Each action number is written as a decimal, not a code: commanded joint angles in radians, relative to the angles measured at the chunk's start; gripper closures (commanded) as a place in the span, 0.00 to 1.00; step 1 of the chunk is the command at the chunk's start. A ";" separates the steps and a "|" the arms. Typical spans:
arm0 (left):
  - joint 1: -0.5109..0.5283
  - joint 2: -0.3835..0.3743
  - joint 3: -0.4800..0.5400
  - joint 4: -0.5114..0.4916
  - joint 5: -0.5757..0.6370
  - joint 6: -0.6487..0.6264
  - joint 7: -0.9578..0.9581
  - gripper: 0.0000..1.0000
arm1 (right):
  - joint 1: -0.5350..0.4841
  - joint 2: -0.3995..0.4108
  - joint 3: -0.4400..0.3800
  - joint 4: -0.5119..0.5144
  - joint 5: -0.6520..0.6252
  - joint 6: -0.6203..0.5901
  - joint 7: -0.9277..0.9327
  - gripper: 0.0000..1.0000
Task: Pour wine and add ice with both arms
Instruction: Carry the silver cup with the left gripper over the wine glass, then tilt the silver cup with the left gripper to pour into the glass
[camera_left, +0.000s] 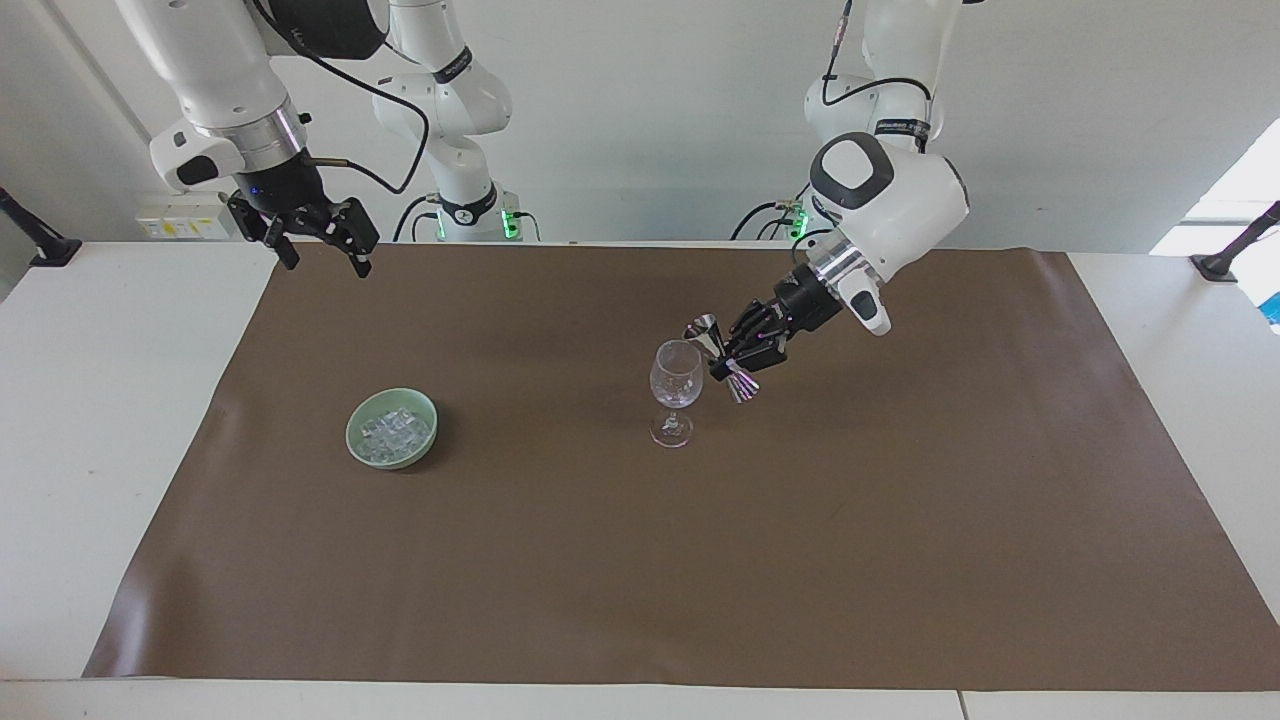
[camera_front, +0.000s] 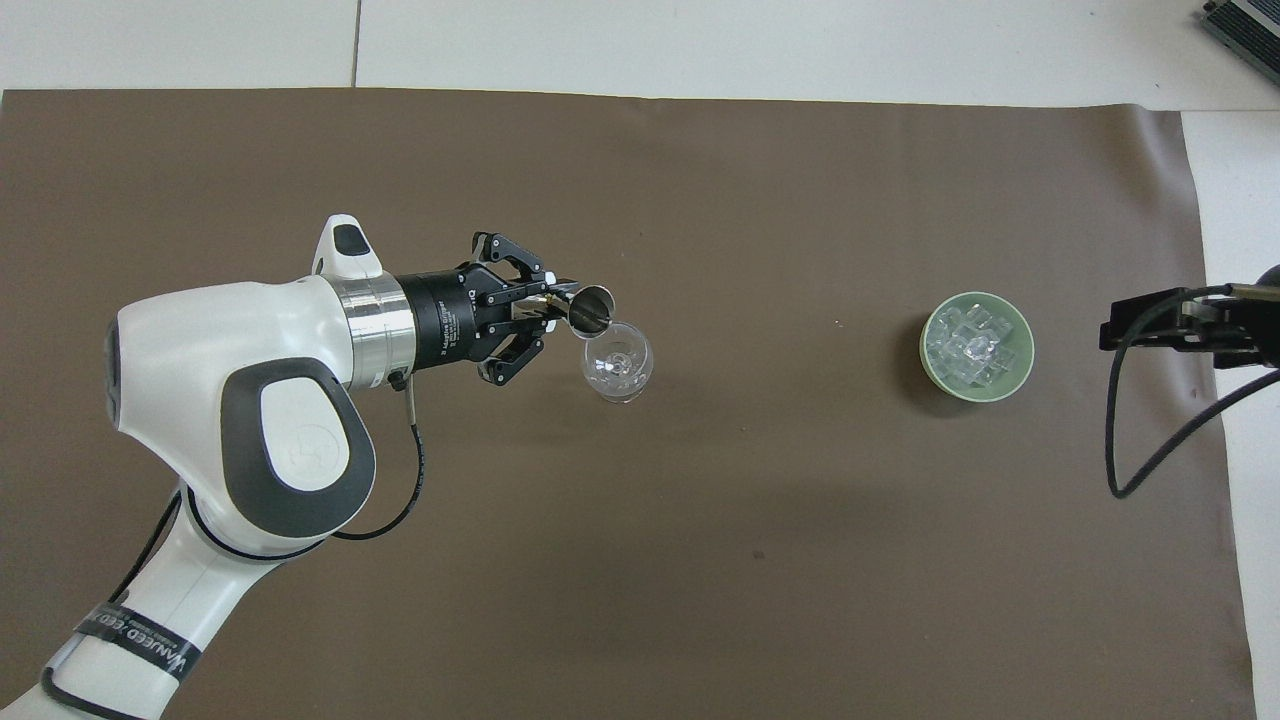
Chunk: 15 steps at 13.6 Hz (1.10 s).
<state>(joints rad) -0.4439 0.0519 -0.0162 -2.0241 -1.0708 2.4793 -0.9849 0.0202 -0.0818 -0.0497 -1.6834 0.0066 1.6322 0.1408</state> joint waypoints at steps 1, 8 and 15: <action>-0.018 -0.033 0.013 -0.033 0.058 0.021 0.011 1.00 | -0.008 -0.018 0.007 -0.016 -0.005 -0.002 -0.023 0.00; -0.073 -0.027 0.013 -0.059 0.149 0.153 0.014 1.00 | -0.008 -0.016 0.007 -0.016 -0.005 -0.002 -0.023 0.00; -0.084 -0.026 0.013 -0.076 0.167 0.196 0.072 1.00 | -0.008 -0.018 0.007 -0.016 -0.005 -0.002 -0.023 0.00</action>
<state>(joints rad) -0.5104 0.0515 -0.0159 -2.0692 -0.9361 2.6441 -0.9230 0.0202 -0.0818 -0.0497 -1.6834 0.0066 1.6322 0.1408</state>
